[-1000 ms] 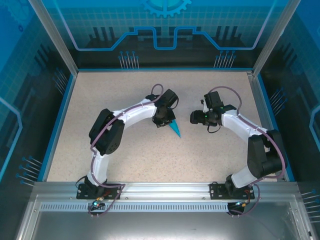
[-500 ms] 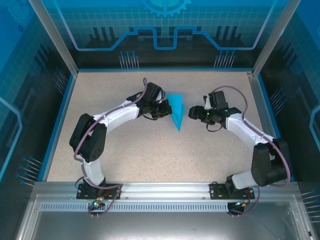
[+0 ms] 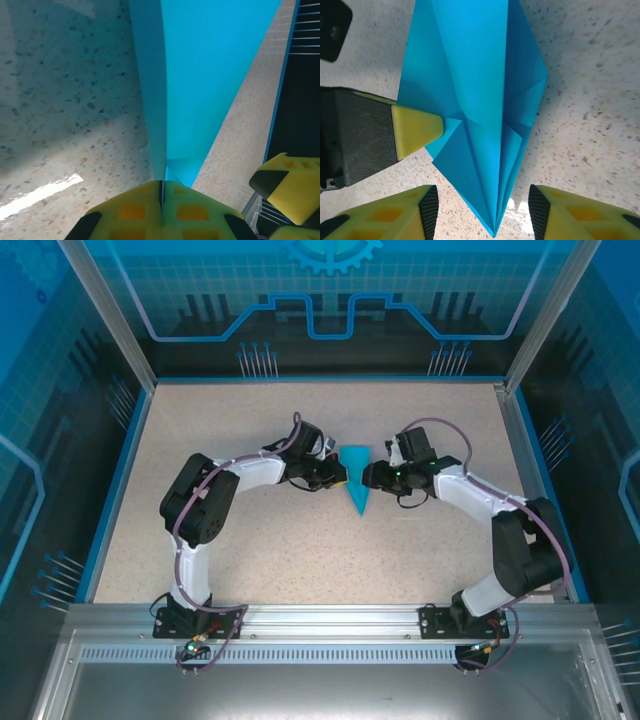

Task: Fold a paper plane with a square sheet of paper (pick it up from the middle)
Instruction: Move a paper plane to the center of the table.

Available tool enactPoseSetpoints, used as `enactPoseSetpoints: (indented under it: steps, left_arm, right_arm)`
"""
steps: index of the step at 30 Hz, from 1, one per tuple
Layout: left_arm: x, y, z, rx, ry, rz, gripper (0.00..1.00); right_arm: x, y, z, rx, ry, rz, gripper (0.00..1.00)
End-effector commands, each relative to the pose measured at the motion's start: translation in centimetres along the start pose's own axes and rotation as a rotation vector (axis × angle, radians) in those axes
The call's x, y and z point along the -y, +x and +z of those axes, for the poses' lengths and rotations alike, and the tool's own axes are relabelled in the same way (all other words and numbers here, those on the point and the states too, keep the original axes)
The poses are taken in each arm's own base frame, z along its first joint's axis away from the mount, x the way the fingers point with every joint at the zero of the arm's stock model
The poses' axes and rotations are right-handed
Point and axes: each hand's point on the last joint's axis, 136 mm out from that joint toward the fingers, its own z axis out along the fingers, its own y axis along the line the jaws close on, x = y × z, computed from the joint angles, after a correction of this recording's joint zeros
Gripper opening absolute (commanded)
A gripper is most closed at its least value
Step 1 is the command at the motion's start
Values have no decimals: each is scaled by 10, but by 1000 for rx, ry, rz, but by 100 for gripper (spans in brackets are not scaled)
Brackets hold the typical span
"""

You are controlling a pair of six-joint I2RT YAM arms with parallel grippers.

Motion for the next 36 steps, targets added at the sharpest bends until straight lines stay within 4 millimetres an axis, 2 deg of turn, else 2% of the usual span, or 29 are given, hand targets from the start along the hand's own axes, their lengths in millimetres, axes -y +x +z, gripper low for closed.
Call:
enactPoseSetpoints:
  steps: [1,9,19,36]
  left_arm:
    - [-15,0,5,-20,-1,-4,0]
    - [-37,5,10,-42,-62,-17,0]
    - [-55,6,10,-43,-118,-31,0]
    - [-56,5,10,-43,-121,-36,0]
  right_arm:
    - [-14,-2,11,-23,-24,-29,50]
    - [-25,6,36,-96,-8,-63,42]
    - [-10,9,43,-110,127,-71,44]
    - [-18,20,59,-181,119,-115,40]
